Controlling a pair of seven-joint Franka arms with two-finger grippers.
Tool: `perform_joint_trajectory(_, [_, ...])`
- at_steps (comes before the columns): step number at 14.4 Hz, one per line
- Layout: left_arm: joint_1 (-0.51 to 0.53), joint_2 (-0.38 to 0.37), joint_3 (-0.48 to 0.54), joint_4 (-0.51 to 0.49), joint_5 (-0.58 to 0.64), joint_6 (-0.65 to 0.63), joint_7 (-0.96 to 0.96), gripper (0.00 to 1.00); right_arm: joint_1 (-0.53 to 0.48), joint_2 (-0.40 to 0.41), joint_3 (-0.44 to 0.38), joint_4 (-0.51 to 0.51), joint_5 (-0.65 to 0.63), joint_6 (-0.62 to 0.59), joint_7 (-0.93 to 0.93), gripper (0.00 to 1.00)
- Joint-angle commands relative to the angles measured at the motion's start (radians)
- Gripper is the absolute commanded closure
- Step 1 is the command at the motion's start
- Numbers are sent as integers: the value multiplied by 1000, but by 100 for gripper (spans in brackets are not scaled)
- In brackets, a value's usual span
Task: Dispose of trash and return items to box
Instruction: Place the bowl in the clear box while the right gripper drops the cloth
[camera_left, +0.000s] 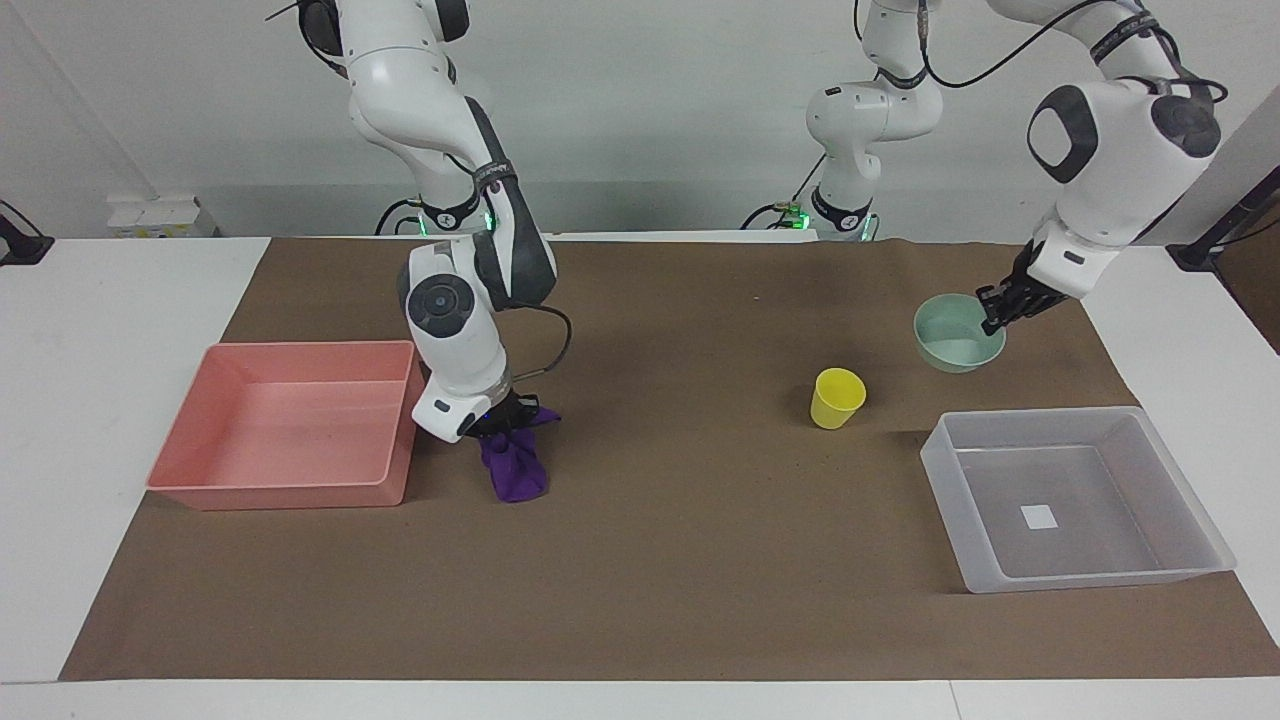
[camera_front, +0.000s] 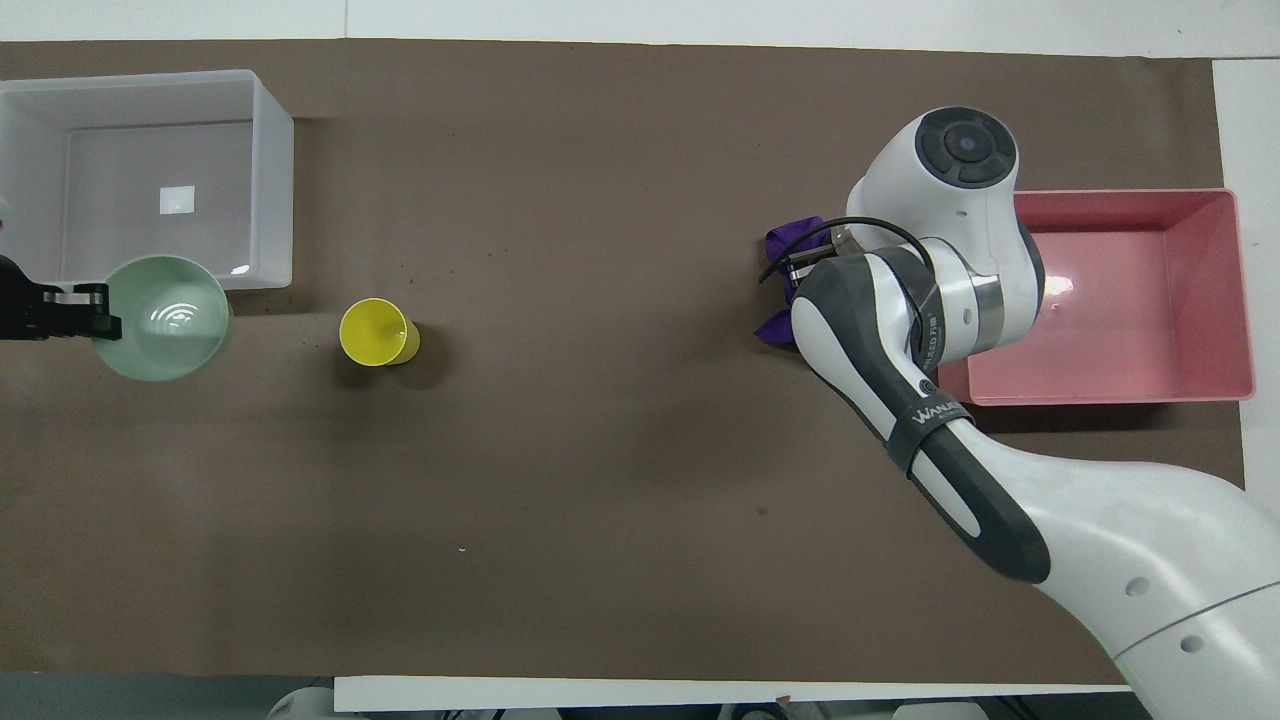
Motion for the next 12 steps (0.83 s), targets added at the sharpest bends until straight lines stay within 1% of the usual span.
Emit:
perform_joint_trajectory(1, [56,172,-1,159,-39,78,-8,100,-14,-77,0,27,2,-77,-1,100])
perform_joint_trajectory(2, [58,288,1,257,-37,113,-9,100,-23,-110,-1,28,2,-97,-1,100])
perform_joint_trajectory(3, [61,380,4,348,-39,140,-10,100,-33,-136,-3,28,2,-126,-8,100])
perform_joint_trajectory(4, [64,462,7,414,-40,170,-10,100,-59,-156,-3,39,0,-162,-21,100])
perform_joint_trajectory(5, [64,513,7,442,-43,208,-10,100,-85,-164,-3,62,-3,-198,-48,100])
perform_joint_trajectory(7, [66,583,7,435,-39,316,-10,100,-127,-165,-4,152,-15,-307,-90,100])
perform_joint_trajectory(8, [66,607,7,409,-36,344,-8,100,-154,-173,-4,175,-15,-337,-99,100])
perform_joint_trajectory(9, [64,602,10,358,-36,370,7,98,-187,-194,-3,180,-17,-346,-123,100])
perform_joint_trajectory(10, [69,596,12,337,-36,370,9,79,-214,-214,-4,176,-17,-355,-155,100])
perform_joint_trajectory(12, [70,593,12,343,-37,353,6,21,-276,-220,-4,168,-18,-375,-231,100])
